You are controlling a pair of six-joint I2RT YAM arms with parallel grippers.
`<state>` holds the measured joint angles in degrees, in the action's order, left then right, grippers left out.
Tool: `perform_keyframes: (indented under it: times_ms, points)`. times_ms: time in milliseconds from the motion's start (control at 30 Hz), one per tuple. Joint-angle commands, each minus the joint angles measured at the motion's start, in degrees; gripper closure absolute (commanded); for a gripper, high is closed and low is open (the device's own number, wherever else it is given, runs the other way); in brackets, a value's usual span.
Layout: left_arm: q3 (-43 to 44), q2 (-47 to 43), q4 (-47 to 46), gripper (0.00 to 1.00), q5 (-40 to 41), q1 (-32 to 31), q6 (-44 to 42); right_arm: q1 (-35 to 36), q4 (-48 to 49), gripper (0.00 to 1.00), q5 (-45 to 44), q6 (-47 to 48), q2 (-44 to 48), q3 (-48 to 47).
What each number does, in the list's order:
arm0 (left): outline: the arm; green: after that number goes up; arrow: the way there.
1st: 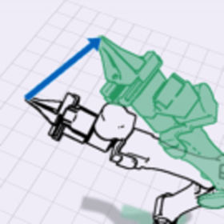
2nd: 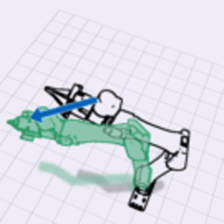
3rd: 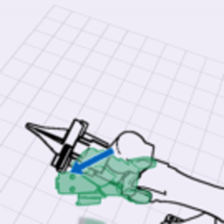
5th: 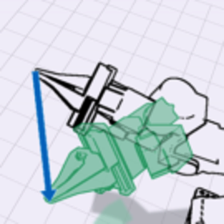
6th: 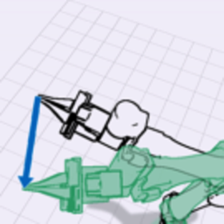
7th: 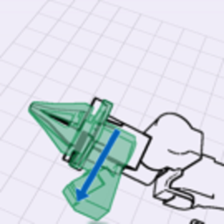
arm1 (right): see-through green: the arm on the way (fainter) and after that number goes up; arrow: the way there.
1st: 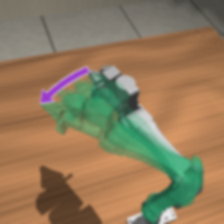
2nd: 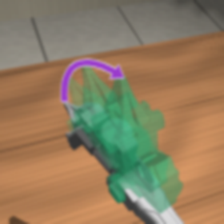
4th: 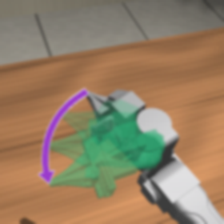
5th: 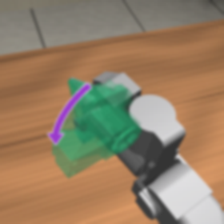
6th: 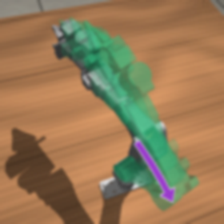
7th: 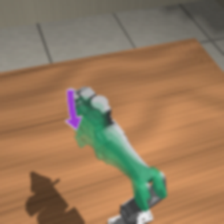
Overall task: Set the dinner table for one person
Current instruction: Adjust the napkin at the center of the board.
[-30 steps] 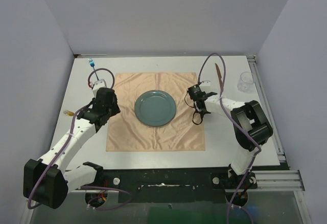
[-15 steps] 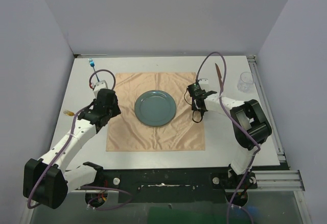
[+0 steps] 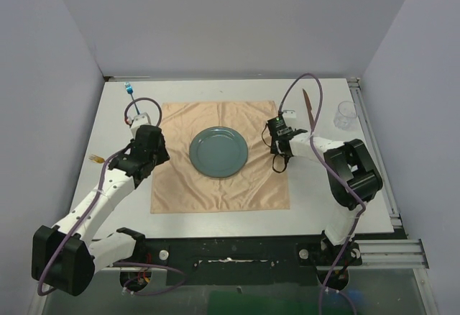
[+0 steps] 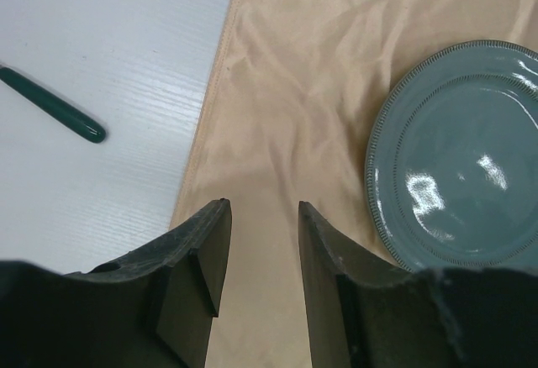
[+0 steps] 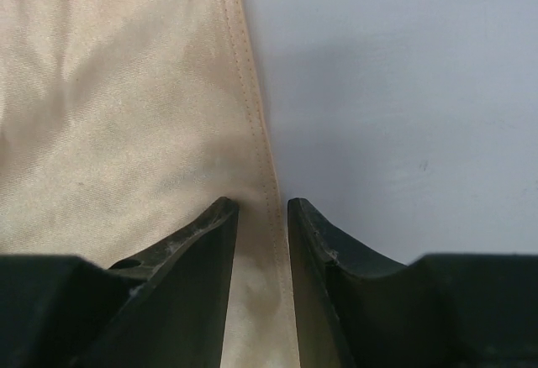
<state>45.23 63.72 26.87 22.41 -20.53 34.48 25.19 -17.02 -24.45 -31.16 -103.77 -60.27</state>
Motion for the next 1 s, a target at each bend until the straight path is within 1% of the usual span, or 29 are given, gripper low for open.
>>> perform_keyframes:
  times_ms: [0,33,133,167,367,633,967]
  points:
    - [-0.04,-2.19,-0.95,0.63,1.4,-0.19,0.59,-2.07,3.13,0.69,2.83,-1.3,-0.65,4.23]
    - [-0.03,-2.14,-0.95,0.63,1.4,-0.19,0.67,-2.32,3.73,0.73,3.17,-1.35,-0.74,4.79]
    - [-0.31,-1.79,-1.07,0.63,1.68,-0.21,0.8,-2.6,4.72,0.96,4.15,-1.36,-1.32,5.78]
    - [-0.46,-1.64,-1.11,0.64,1.69,-0.21,0.85,-2.68,4.85,1.0,4.29,-1.41,-1.47,5.92]
    - [-0.66,-0.65,-1.3,0.63,1.62,-0.21,0.94,-2.75,4.42,1.0,4.0,-1.54,-1.71,6.27]
    - [-0.45,-0.2,-1.38,0.63,1.81,-0.21,0.85,-2.48,-1.72,1.0,0.34,-2.82,-0.07,5.88]
    - [-0.84,0.43,-2.17,0.63,1.07,-0.21,0.72,-2.36,-5.97,1.0,-3.75,-4.56,3.57,8.31]
